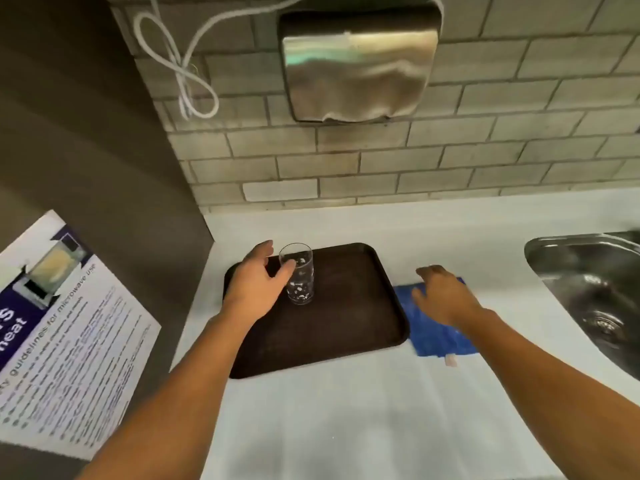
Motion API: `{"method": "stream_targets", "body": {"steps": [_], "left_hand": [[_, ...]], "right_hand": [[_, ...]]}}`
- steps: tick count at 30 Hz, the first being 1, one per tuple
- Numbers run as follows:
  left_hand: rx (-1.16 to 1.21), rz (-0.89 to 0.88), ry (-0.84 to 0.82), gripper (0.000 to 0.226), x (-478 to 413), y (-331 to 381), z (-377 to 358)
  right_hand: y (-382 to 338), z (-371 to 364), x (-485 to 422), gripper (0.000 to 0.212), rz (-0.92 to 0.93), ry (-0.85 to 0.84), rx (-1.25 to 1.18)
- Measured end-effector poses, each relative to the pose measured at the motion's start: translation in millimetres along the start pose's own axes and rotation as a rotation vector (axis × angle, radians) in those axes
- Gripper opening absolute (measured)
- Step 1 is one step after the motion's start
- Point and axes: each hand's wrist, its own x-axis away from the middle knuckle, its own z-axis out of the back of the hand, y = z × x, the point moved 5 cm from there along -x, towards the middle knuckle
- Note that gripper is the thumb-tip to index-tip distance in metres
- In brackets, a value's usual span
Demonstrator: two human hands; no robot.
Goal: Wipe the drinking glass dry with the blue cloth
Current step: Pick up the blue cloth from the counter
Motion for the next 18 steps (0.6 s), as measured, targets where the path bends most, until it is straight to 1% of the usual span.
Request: {"method": "stream_targets", "body": {"steps": [4,5,7,9,12,15,16,18], "left_hand": [[0.024,0.055,-0.053,0.093,-7.0,-1.6,-24.9],[0.020,0.062,-0.050,0.097,-10.5,-2.9,-31.1],[0.014,0.076,-0.045,0.103,-16.7,-6.2,-39.7],[0.009,0.084,-0.030,0.110,-20.9,-8.7,-44.3],[0.054,0.130,-0.047,0.123,-27.7,-18.7,-57.2],[0.124,0.194,-0.056,0.139,-34.1,-30.4,-68.1],[0.128,0.223,-0.057,0.142,-34.1,-33.1,-72.2],[0.150,0.271,-0.060,0.142,-31.9,-40.2,-82.2]], "right_hand": [[35.1,-40.8,2.8,0.072,-0.055,-0.236,0.075],[41.6,-51.3,1.6,0.076,-0.055,-0.260,0.090],[46.8,-64.7,1.0,0.080,-0.027,-0.245,0.120],[46.9,-71.5,2.5,0.079,-0.031,-0.199,0.151],[42.9,-76.3,5.6,0.071,-0.037,-0.135,0.168],[43.2,-77.4,5.9,0.058,-0.033,-0.067,0.157],[44.5,-77.9,6.4,0.055,-0.031,-0.038,0.174],[48.1,-81.2,6.5,0.053,-0.045,-0.044,0.188]]}}
